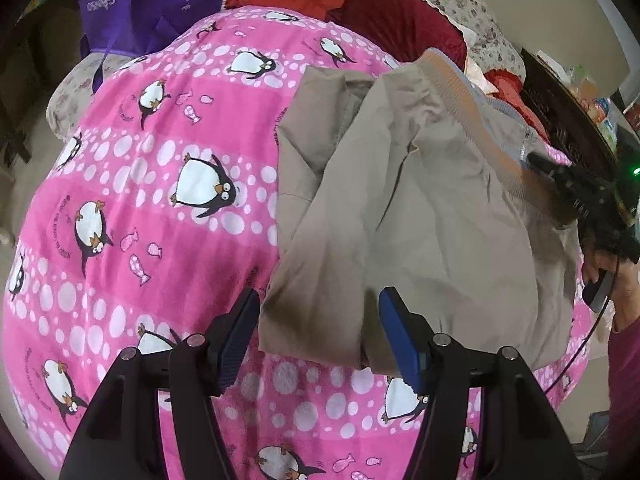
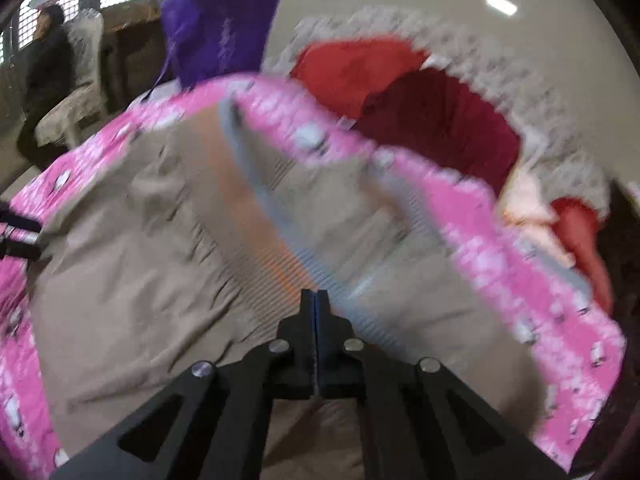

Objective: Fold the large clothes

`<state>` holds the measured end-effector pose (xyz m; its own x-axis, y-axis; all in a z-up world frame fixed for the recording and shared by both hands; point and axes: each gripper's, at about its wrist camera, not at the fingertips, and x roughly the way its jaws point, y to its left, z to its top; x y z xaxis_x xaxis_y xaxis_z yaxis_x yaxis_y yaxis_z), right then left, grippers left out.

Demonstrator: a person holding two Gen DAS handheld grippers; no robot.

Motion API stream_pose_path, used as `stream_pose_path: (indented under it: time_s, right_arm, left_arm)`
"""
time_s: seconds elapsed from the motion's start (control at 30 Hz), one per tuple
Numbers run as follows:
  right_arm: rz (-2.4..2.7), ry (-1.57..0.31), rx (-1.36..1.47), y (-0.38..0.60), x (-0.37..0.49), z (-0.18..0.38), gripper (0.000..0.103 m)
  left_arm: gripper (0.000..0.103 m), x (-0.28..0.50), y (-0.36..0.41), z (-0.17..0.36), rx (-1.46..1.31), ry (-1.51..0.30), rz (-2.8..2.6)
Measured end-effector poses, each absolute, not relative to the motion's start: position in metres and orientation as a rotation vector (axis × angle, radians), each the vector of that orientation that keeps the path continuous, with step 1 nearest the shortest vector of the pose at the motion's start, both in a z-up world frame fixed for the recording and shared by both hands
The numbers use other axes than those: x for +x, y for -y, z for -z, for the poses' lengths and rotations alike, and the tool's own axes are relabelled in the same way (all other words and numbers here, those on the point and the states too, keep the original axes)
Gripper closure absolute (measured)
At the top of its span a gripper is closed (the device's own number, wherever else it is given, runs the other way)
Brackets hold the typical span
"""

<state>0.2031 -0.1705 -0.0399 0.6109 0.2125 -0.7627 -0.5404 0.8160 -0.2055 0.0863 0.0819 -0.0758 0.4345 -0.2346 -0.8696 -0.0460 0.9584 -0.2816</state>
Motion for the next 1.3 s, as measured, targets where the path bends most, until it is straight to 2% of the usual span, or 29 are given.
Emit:
stream_pose_path:
  time_s: [0.07, 0.13, 0.17, 0.2, 0.23, 0.4, 0.43, 0.47, 0.7, 0.87, 0.93, 1.0, 1.03, 1.1, 1.2, 1.3]
  right_arm:
    - [-0.476, -0.751, -0.357, 0.179, 0.206, 0.022, 0.103]
    - [-0.568, -0.79, -0.333, 0.176, 0.209, 0.017, 0.094]
    - [-0.582, -0.816, -0.355, 0.171, 0.21, 0.021, 0.071]
    - [-0.595, -0.844, -0.391, 0.166, 0.211, 0.027, 0.053]
    - [-0.589, -0.853, -0.428, 0.162, 0.212, 0.033, 0.05]
    - [-0.542, -0.882, -0.485, 0.162, 0.219, 0.057, 0.052]
    - [-0.53, -0.891, -0.483, 0.163, 0.219, 0.06, 0.061]
    - [-0.519, -0.906, -0.487, 0.162, 0.22, 0.062, 0.094]
    - [-0.386, -0.716, -0.488, 0.162, 0.223, 0.026, 0.096]
    - [-0.298, -0.789, -0.396, 0.162, 0.251, 0.05, 0.095]
    - [-0.298, -0.784, -0.375, 0.163, 0.245, 0.05, 0.091]
    - [-0.346, -0.843, -0.294, 0.176, 0.236, 0.037, 0.066]
    - [-0.368, -0.854, -0.26, 0.183, 0.228, 0.031, 0.06]
    - [-0.369, -0.83, -0.173, 0.216, 0.195, 0.01, 0.038]
    - [-0.319, -0.815, -0.096, 0.264, 0.143, 0.0, 0.029]
    - [-0.235, -0.893, -0.039, 0.307, 0.107, 0.017, 0.026]
  left_arm:
    - [0.052, 0.086, -0.085, 0.075, -0.297, -1.117, 0.117]
    - [0.052, 0.085, -0.085, 0.074, -0.299, -1.115, 0.116]
    - [0.052, 0.084, -0.086, 0.075, -0.298, -1.117, 0.116]
    - [0.052, 0.084, -0.085, 0.075, -0.297, -1.12, 0.116]
    - [0.052, 0.084, -0.086, 0.076, -0.298, -1.123, 0.116]
    - [0.052, 0.082, -0.086, 0.081, -0.306, -1.136, 0.114]
    - [0.052, 0.082, -0.086, 0.082, -0.307, -1.138, 0.113]
    - [0.052, 0.082, -0.087, 0.083, -0.307, -1.137, 0.111]
    - [0.052, 0.082, -0.095, 0.079, -0.361, -1.119, 0.117]
    - [0.052, 0.083, -0.084, 0.078, -0.345, -1.126, 0.133]
    - [0.052, 0.085, -0.079, 0.079, -0.323, -1.128, 0.137]
    - [0.052, 0.088, -0.076, 0.084, -0.288, -1.14, 0.119]
    - [0.052, 0.09, -0.077, 0.088, -0.282, -1.145, 0.105]
    - [0.052, 0.093, -0.08, 0.096, -0.302, -1.153, 0.103]
    - [0.052, 0.096, -0.085, 0.105, -0.326, -1.154, 0.09]
    - [0.052, 0.096, -0.088, 0.112, -0.343, -1.161, 0.079]
